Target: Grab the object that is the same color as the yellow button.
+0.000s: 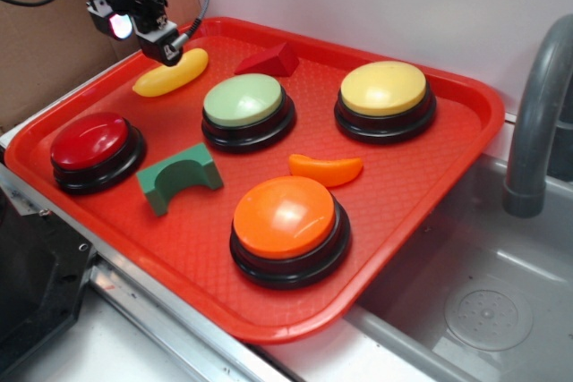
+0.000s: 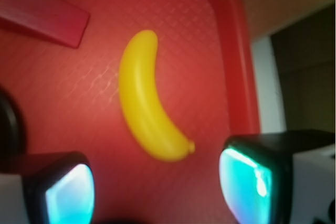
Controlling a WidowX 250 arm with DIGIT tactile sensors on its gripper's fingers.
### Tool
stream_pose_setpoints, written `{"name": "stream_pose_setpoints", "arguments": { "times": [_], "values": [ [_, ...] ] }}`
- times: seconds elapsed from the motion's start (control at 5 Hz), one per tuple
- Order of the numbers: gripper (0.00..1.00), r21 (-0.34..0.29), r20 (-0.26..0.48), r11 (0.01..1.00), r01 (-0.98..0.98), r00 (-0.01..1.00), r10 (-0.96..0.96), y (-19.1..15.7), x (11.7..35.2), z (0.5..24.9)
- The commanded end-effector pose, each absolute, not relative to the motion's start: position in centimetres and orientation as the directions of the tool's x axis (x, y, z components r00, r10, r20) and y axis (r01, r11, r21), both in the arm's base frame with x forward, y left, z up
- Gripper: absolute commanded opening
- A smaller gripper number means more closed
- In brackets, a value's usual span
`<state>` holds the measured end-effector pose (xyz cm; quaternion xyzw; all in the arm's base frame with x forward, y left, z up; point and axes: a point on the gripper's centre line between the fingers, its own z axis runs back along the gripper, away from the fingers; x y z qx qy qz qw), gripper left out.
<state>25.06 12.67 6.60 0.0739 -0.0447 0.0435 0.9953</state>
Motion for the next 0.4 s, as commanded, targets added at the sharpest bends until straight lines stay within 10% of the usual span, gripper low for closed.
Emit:
{"name": "stream_pose_setpoints", "arguments": {
  "times": [0.0,0.2],
  "values": [
    [1.0,0.077,0.123,0.993,-0.085,0.99,0.075,14.4,27.0,3.3],
    [1.0,0.076,0.11,0.995,-0.065,0.992,0.057,13.6,27.5,2.3]
  ]
}}
